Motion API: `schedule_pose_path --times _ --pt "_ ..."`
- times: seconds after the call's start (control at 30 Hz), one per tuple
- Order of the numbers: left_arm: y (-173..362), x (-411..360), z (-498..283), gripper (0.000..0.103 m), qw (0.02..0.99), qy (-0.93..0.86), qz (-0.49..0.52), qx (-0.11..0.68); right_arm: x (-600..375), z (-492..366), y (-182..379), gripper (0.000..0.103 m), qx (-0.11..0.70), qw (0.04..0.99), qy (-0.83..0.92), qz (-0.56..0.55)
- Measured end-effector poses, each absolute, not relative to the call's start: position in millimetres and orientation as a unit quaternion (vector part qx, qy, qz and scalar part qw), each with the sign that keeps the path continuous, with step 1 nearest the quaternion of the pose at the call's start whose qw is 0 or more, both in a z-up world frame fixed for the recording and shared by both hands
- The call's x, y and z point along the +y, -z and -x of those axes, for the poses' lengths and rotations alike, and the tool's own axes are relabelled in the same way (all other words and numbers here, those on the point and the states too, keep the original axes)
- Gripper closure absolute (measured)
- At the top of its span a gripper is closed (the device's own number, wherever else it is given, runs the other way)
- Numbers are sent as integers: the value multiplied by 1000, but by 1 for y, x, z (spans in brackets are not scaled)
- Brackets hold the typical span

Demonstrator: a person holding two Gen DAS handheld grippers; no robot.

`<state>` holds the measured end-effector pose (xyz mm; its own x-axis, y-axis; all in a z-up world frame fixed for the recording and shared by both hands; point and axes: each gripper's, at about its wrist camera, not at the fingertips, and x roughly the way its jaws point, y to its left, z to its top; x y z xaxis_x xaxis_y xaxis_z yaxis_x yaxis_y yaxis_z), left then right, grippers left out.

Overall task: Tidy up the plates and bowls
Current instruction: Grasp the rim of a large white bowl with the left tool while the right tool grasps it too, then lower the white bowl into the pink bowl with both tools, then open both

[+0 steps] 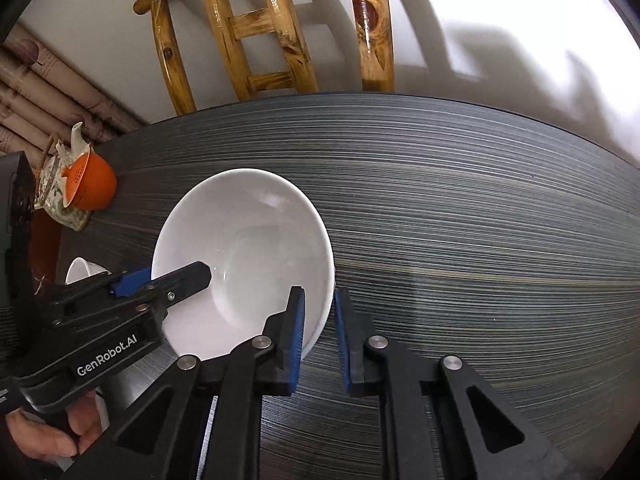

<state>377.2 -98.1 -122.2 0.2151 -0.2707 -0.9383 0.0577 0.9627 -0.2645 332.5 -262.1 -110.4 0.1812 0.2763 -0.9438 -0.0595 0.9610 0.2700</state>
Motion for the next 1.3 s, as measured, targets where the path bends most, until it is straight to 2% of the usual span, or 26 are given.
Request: schedule_pose_path --times 0.27,0.47,0.93,1.17,1.3 --pt "116 -99 -358 92 765 112 74 630 -262 -324 105 90 630 764 -106 -91" --pt "86 -105 -332 92 772 119 59 622 -264 -305 87 90 629 764 -107 -90" --pt "16 -98 -225 92 785 139 37 603 -256 -206 -2 90 606 786 -99 -69" --pt "11 -73 -162 92 781 128 12 611 -233 -145 -19 91 617 778 -110 -49" --pt "28 -61 -136 92 770 117 11 627 -212 -107 -14 90 625 770 -121 -39"
